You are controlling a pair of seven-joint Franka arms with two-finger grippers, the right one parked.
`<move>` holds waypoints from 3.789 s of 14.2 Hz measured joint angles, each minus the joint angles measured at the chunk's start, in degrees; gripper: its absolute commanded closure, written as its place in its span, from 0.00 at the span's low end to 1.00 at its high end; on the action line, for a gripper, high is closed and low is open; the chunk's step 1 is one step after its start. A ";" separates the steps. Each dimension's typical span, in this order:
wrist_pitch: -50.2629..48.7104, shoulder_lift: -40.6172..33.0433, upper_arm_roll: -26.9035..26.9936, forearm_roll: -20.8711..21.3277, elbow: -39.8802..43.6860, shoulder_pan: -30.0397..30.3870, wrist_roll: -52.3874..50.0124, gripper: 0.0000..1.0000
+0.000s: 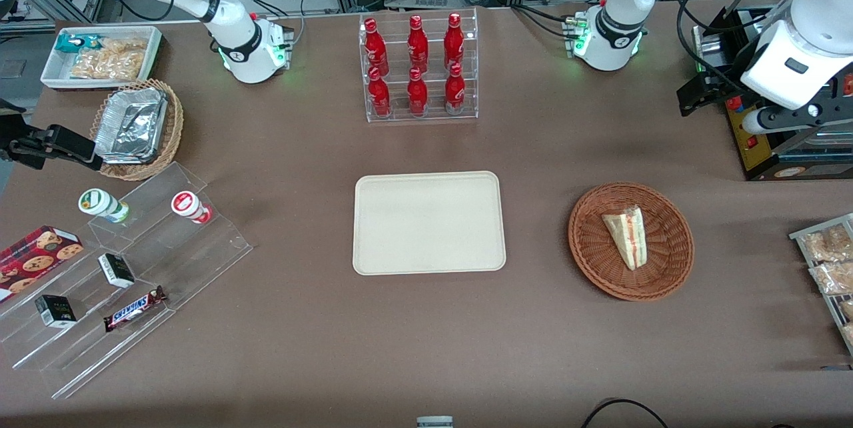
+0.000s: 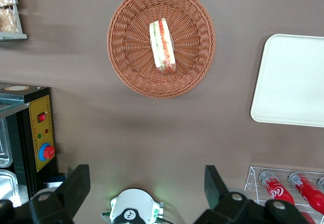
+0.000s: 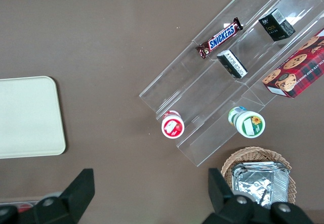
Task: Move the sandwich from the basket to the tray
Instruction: 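Move the left gripper down over the sandwich in the wicker basket, then lower the left gripper and close it on the sandwich wedge, then lift the sandwich and carry it with the left gripper over the tray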
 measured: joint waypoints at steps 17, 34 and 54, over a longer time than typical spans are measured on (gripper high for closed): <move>37.76 8.61 4.09 -0.01 -29.55 0.09 -3.95 0.00; 52.80 22.34 3.81 -0.02 -30.15 -1.92 -15.53 0.79; 38.78 17.22 -8.51 0.62 -20.85 -10.34 -15.80 0.81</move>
